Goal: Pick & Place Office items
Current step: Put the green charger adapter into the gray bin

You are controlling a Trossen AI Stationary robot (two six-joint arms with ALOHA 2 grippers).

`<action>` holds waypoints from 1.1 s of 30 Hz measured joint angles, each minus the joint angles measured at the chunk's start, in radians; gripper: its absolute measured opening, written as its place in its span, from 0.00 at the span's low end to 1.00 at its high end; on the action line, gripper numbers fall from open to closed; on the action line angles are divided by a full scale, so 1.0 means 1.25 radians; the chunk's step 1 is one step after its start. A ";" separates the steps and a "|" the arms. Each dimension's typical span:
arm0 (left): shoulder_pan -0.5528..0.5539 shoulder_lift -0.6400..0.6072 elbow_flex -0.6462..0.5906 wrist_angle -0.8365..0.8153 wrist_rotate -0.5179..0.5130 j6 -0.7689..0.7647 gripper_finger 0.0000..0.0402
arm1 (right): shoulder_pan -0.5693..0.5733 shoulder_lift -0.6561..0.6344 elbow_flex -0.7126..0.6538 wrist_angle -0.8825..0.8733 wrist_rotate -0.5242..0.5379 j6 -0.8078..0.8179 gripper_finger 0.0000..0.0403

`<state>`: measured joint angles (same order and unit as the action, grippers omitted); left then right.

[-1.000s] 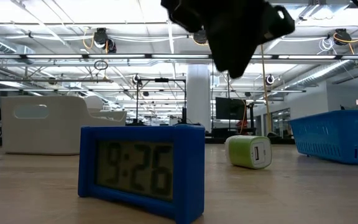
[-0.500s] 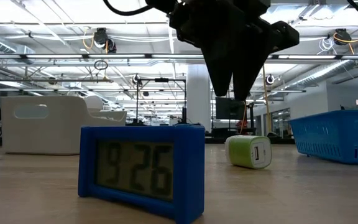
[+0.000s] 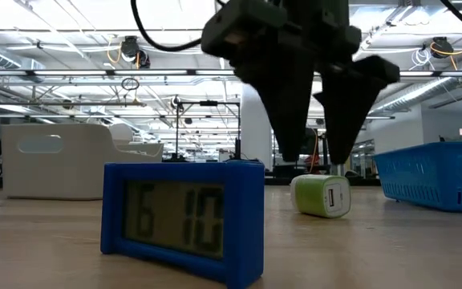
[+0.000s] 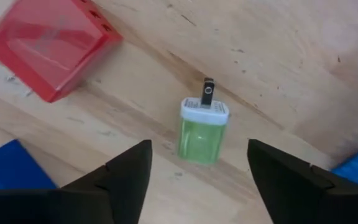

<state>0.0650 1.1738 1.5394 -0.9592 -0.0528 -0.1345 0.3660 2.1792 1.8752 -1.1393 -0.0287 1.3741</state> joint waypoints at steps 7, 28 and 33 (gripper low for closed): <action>0.000 0.000 0.000 0.000 0.000 0.000 0.61 | 0.000 0.000 -0.059 0.102 -0.022 0.002 0.70; 0.000 0.000 0.000 0.000 0.000 0.000 0.61 | -0.007 -0.003 -0.142 0.177 -0.025 -0.020 0.58; 0.000 0.000 0.000 0.000 0.000 0.000 0.61 | -0.014 -0.003 -0.143 0.174 -0.026 -0.031 0.48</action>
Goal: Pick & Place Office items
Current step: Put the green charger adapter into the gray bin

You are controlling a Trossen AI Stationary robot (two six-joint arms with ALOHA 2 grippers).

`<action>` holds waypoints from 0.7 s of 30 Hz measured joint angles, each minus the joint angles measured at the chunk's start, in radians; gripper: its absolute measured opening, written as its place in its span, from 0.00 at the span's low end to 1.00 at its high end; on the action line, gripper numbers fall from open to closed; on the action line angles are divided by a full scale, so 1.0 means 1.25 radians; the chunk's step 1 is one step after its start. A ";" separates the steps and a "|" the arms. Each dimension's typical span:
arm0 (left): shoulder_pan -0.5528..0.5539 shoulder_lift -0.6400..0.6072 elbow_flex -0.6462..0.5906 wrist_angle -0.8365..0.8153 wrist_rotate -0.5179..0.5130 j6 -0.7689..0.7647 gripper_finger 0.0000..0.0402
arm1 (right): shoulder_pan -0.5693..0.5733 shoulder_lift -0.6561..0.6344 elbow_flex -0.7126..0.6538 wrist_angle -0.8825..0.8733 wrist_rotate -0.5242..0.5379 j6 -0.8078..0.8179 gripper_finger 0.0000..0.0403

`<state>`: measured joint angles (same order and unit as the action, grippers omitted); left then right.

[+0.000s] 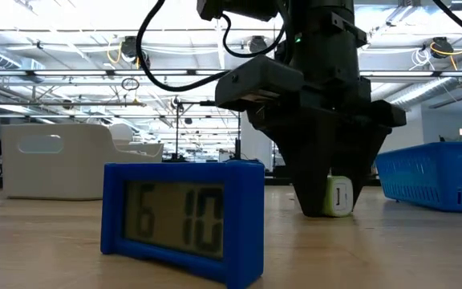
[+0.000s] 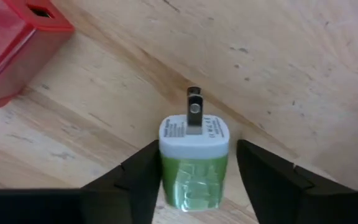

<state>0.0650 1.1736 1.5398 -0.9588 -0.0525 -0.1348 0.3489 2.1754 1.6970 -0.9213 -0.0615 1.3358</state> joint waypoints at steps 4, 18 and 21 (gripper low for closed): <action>0.000 0.000 0.000 0.000 0.000 0.000 0.61 | 0.000 0.000 0.000 0.002 0.003 -0.010 0.37; 0.000 0.000 0.000 0.028 0.000 -0.001 0.61 | -0.005 -0.030 0.000 0.037 0.033 -0.017 0.32; 0.000 0.000 0.000 0.044 0.008 -0.062 0.61 | -0.005 -0.052 0.000 0.043 0.063 -0.017 0.32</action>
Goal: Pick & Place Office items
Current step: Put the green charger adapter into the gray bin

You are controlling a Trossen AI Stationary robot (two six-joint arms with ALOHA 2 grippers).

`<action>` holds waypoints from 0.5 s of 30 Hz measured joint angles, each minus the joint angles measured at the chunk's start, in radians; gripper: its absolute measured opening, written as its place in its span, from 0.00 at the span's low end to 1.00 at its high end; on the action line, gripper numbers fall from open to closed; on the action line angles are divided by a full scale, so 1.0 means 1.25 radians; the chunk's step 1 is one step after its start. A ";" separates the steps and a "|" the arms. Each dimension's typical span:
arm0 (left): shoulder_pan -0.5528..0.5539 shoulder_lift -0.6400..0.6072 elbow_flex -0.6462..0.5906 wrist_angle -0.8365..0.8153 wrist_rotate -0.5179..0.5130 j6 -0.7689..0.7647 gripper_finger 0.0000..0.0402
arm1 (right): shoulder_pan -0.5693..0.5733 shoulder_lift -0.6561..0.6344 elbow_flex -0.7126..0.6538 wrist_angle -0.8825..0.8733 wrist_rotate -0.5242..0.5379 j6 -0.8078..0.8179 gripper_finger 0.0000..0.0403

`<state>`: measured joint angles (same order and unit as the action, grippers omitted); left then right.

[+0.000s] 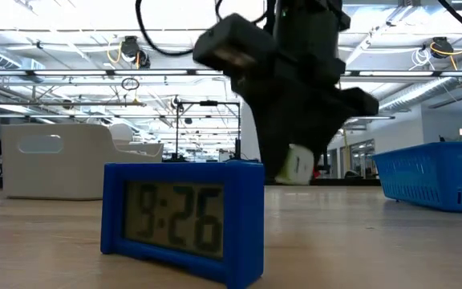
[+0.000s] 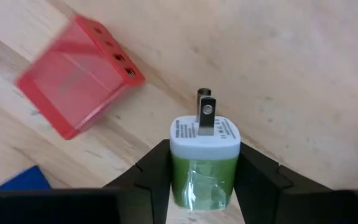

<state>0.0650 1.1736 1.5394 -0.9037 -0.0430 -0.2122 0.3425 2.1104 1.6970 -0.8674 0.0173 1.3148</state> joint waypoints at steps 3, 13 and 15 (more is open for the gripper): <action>-0.001 0.000 0.000 0.004 0.001 -0.099 0.61 | -0.002 -0.024 0.000 0.005 0.038 0.000 0.32; -0.001 0.000 0.000 0.110 -0.003 -0.109 0.61 | -0.017 -0.112 0.001 0.005 0.152 -0.021 0.32; -0.001 0.000 0.000 0.134 -0.002 -0.114 0.61 | -0.024 -0.132 0.001 0.007 0.168 -0.037 0.32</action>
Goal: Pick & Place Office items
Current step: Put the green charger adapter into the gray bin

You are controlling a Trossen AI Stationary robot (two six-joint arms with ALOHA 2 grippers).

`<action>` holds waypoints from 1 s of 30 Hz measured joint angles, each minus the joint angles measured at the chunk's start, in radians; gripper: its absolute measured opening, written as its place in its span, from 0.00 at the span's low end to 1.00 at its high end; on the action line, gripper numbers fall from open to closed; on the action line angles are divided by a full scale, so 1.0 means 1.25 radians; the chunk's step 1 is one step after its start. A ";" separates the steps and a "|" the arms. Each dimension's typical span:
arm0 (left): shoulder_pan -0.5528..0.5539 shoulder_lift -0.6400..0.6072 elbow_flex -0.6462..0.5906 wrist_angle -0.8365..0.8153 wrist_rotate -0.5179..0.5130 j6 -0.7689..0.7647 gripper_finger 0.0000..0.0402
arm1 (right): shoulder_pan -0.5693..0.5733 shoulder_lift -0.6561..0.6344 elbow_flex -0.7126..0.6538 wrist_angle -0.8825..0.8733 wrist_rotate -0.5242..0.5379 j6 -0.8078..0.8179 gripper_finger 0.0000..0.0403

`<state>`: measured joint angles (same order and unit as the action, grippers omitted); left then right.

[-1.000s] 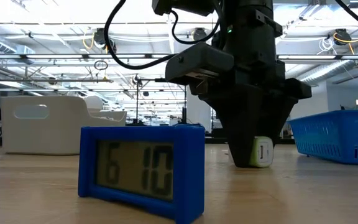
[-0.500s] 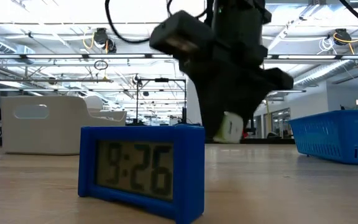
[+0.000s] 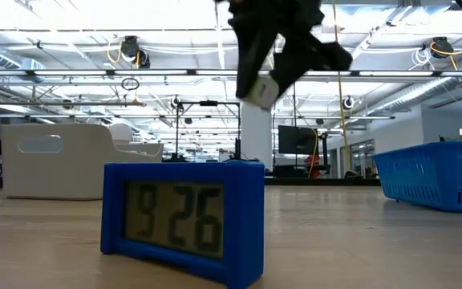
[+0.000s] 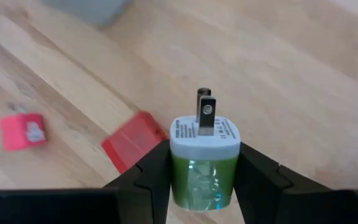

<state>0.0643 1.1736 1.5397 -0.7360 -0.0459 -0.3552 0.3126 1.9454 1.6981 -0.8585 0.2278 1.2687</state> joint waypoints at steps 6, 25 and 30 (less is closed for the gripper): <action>0.000 0.000 0.000 0.007 -0.012 -0.047 0.61 | -0.019 -0.054 0.000 0.036 0.055 -0.058 0.32; -0.012 0.000 0.000 0.031 0.021 -0.101 0.61 | -0.084 -0.159 0.001 0.271 0.132 -0.438 0.32; -0.012 0.000 0.000 0.025 0.006 -0.009 0.61 | -0.104 -0.193 0.000 0.282 0.133 -0.495 0.32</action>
<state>0.0492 1.1740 1.5397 -0.7049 -0.0387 -0.3669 0.1820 1.7041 1.6987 -0.5059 0.3937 0.6504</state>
